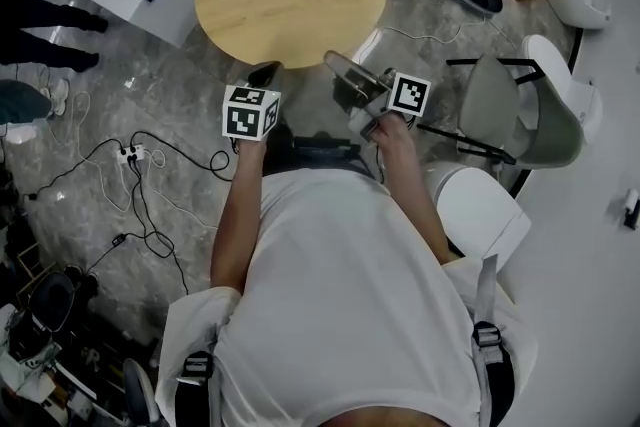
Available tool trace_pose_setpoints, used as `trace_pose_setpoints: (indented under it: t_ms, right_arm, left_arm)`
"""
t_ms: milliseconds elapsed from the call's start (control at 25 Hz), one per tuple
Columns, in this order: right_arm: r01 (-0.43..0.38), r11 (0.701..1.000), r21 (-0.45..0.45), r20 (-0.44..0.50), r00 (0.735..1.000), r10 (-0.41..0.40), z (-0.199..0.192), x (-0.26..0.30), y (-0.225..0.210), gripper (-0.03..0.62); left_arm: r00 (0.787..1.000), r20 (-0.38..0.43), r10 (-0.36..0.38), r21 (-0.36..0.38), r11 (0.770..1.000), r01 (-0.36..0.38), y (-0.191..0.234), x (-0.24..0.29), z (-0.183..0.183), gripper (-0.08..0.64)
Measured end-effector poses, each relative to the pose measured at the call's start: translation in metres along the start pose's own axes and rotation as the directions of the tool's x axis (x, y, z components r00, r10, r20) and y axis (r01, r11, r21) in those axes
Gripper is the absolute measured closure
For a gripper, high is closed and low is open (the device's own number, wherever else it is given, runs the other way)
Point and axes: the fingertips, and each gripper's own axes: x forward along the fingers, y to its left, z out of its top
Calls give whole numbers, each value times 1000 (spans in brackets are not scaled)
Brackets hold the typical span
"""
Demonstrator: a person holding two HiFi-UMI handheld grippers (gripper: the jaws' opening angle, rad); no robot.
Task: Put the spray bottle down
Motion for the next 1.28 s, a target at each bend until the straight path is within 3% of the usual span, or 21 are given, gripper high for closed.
trace_pose_setpoints:
  t_ms: [200, 560, 800, 1280]
  right_arm:
    - [-29, 1000, 9, -22, 999, 29, -23, -11, 7, 557]
    - [-84, 996, -8, -3, 997, 84, -19, -8, 24, 557]
    - [-89, 996, -24, -24, 996, 89, -28, 13, 32, 557]
    - [-26, 998, -61, -9, 1000, 26, -35, 37, 38, 557]
  left_arm:
    - [1000, -17, 24, -7, 1000, -24, -14, -17, -21, 555]
    - [998, -22, 53, 19, 998, -53, -13, -31, -14, 555]
    - [999, -17, 37, 10, 999, -37, 1, -36, -9, 555]
    - [999, -1, -39, 6, 999, 39, 21, -35, -4, 555]
